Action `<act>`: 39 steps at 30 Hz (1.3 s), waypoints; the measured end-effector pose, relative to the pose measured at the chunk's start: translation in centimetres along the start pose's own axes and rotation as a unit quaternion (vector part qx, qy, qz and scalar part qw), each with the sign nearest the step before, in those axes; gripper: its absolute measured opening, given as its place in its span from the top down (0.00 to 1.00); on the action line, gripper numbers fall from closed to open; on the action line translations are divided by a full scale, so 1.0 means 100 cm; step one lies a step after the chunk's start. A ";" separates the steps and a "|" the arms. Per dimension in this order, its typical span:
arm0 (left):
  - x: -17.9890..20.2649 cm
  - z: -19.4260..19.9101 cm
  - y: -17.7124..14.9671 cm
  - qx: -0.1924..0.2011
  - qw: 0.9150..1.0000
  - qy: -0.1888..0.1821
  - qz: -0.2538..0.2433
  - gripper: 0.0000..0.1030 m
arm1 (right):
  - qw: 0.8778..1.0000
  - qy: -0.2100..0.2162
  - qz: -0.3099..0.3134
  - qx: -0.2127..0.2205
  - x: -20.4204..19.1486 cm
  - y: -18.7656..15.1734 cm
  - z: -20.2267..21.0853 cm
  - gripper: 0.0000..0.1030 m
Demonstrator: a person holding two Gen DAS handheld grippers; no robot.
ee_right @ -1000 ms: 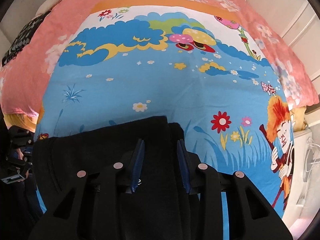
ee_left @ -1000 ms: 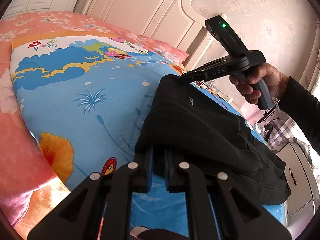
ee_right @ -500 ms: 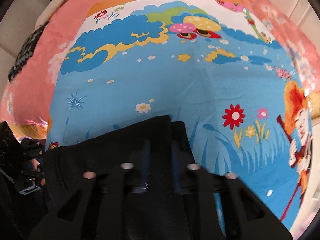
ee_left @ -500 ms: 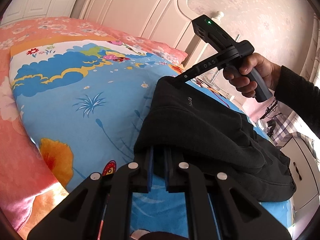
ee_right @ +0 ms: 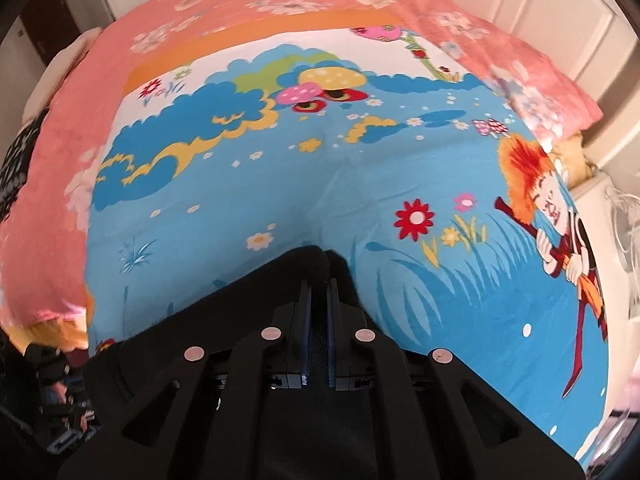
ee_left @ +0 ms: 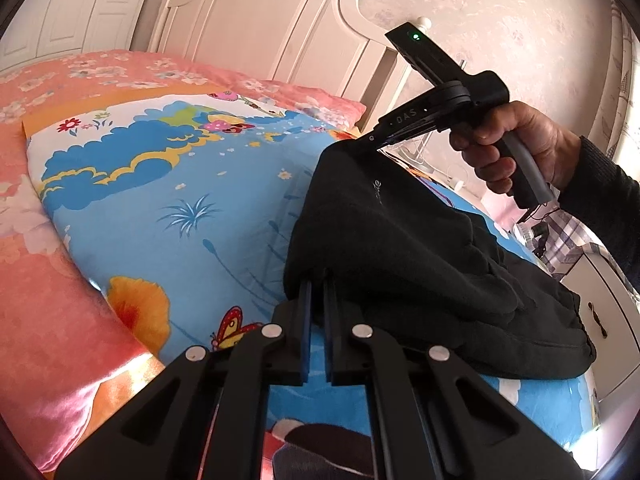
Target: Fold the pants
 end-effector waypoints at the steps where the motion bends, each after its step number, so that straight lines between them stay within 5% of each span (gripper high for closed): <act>1: 0.000 -0.001 -0.001 -0.002 1.000 0.000 0.001 0.96 | 1.000 -0.001 -0.004 0.001 0.000 0.000 -0.001 0.97; 6: -0.003 -0.001 -0.001 -0.001 1.000 0.000 0.011 0.96 | 0.998 0.001 -0.055 0.021 0.008 -0.004 0.002 0.98; 10: -0.005 0.000 -0.003 -0.002 1.000 -0.004 0.022 0.96 | 0.999 -0.026 -0.017 0.016 -0.001 -0.017 -0.022 0.98; 13: -0.023 -0.008 -0.010 -0.019 0.996 -0.026 0.081 0.94 | 0.998 -0.052 -0.009 0.024 -0.003 -0.019 -0.014 0.96; 14: -0.021 -0.006 -0.008 -0.017 0.997 -0.026 0.067 0.93 | 0.998 -0.061 -0.009 0.031 0.000 -0.021 -0.010 0.87; 16: -0.017 0.004 -0.005 -0.009 1.000 -0.003 0.023 0.91 | 0.994 -0.100 -0.014 0.052 0.008 -0.024 0.008 0.50; 19: -0.011 0.015 -0.006 -0.008 1.000 0.017 -0.021 0.84 | 0.989 -0.102 -0.028 0.104 0.007 -0.039 0.055 0.40; 22: 0.009 0.019 -0.005 0.008 0.989 0.064 -0.134 0.80 | 0.985 -0.128 -0.038 0.109 0.001 -0.080 0.082 0.35; 23: 0.017 0.013 -0.005 0.007 0.979 0.089 -0.182 0.56 | 0.985 -0.132 -0.043 0.101 -0.001 -0.093 0.083 0.35; 25: 0.023 0.001 -0.005 0.003 0.965 0.117 -0.233 0.33 | 0.984 -0.147 -0.064 0.081 -0.002 -0.124 0.079 0.35; 27: 0.027 -0.011 -0.002 0.010 0.949 0.134 -0.285 0.39 | 0.980 -0.171 -0.094 0.049 0.002 -0.160 0.067 0.35; 28: 0.022 -0.018 0.004 0.009 0.944 0.150 -0.293 0.65 | 0.979 -0.169 -0.109 0.030 0.003 -0.180 0.058 0.35; 30: -0.001 -0.026 0.019 -0.016 0.970 0.114 -0.216 0.67 | 0.977 -0.153 -0.143 0.042 0.003 -0.200 0.053 0.35; 31: -0.006 -0.028 0.021 -0.026 0.974 0.106 -0.196 0.55 | 0.974 -0.142 -0.168 0.051 0.006 -0.205 0.053 0.35; 32: -0.011 -0.030 0.020 -0.039 0.972 0.112 -0.201 0.45 | 0.970 -0.135 -0.192 0.060 0.009 -0.208 0.052 0.34; 34: -0.013 -0.024 0.019 -0.048 0.969 0.114 -0.215 0.39 | 0.964 -0.142 -0.212 0.075 0.012 -0.211 0.051 0.27; 39: 0.000 0.021 0.042 -0.041 0.987 0.024 -0.151 0.64 | 0.944 -0.121 -0.286 0.112 0.019 -0.219 0.051 0.21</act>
Point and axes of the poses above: each gripper's, at about its wrist camera, not at the fingertips, and z roughly against the way its jaws point, x to its right, y to its top, the point moved 9 cm from there along -z, roughly the way its jaws point, and after that the axes turned 7 degrees about -y, right-handed, at the moved point
